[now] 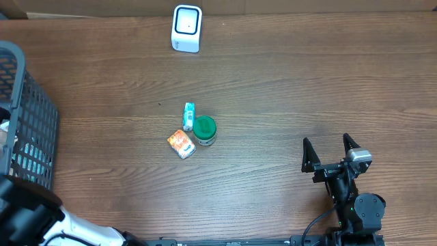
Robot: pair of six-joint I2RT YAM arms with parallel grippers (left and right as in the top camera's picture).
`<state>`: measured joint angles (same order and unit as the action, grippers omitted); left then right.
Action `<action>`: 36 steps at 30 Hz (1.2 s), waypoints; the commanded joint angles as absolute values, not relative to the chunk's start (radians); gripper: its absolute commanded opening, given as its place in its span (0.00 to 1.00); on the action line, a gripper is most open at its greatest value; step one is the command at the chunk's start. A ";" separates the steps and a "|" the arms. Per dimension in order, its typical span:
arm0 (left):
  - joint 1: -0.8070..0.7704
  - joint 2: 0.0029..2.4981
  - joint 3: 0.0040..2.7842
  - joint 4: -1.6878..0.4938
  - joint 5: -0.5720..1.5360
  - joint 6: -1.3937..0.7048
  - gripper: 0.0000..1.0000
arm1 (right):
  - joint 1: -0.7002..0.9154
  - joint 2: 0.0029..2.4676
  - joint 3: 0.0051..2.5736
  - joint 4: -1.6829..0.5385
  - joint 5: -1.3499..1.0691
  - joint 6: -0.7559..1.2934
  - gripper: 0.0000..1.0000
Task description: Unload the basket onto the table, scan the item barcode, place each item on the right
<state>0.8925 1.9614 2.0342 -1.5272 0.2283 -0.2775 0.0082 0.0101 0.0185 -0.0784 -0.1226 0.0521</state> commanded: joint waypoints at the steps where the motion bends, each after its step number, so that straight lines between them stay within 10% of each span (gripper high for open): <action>1: 0.888 2.014 2.014 -1.539 0.216 -0.199 0.85 | 0.013 0.003 0.008 -0.073 -0.113 0.053 1.00; 22: 0.858 2.029 1.493 -1.130 0.062 -0.207 0.82 | 0.013 0.003 0.008 -0.073 -0.113 0.053 1.00; 26: 0.858 2.029 1.455 -1.097 0.060 -0.217 0.64 | 0.013 0.003 0.008 -0.073 -0.113 0.053 1.00; 32: 0.860 2.029 1.456 -1.106 0.051 -0.223 0.08 | 0.013 0.003 0.008 -0.073 -0.113 0.053 1.00; 36: 0.860 2.025 1.526 -1.171 0.048 -0.248 0.04 | 0.013 0.003 0.008 -0.073 -0.113 0.053 1.00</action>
